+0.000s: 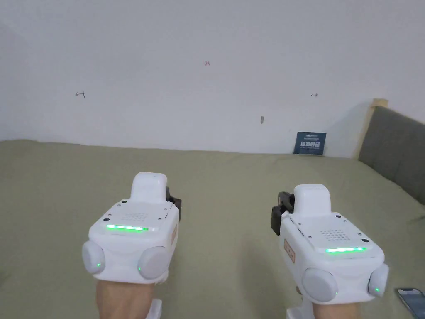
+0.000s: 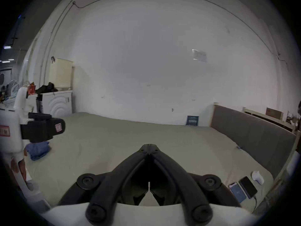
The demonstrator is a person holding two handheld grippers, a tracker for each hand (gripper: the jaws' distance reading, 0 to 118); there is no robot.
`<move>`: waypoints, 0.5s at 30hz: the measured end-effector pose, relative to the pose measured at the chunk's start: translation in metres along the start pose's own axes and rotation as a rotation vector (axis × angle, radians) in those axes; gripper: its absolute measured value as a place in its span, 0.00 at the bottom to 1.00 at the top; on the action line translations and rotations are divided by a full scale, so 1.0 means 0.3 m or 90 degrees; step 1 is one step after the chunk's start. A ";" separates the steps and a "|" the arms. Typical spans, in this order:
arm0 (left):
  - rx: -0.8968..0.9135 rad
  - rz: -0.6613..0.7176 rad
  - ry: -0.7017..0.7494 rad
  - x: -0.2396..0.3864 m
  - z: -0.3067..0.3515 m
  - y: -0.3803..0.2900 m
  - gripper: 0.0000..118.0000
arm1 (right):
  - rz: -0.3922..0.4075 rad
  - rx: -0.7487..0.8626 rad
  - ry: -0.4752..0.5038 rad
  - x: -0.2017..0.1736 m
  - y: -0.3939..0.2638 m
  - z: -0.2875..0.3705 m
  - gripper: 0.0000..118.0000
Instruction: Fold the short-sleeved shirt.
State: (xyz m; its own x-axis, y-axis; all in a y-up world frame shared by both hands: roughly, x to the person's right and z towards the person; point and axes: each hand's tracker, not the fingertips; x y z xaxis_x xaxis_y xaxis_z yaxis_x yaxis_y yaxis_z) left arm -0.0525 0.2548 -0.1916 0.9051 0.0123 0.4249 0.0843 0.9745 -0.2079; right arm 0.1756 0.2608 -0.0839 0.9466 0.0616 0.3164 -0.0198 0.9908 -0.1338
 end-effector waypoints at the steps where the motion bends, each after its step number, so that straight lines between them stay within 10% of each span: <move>1: 0.003 -0.008 0.001 -0.007 0.008 -0.002 0.01 | -0.001 0.006 -0.005 -0.002 0.001 -0.003 0.00; 15: 0.022 -0.038 0.062 -0.084 0.044 0.037 0.02 | 0.003 0.021 0.029 -0.102 0.005 -0.023 0.00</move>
State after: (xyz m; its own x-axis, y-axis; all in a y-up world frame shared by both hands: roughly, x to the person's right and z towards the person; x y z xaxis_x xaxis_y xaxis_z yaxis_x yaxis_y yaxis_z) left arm -0.0800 0.2682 -0.1930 0.9351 -0.0667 0.3480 0.1269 0.9800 -0.1530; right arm 0.1489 0.2595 -0.1003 0.9601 0.0611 0.2728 -0.0338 0.9940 -0.1037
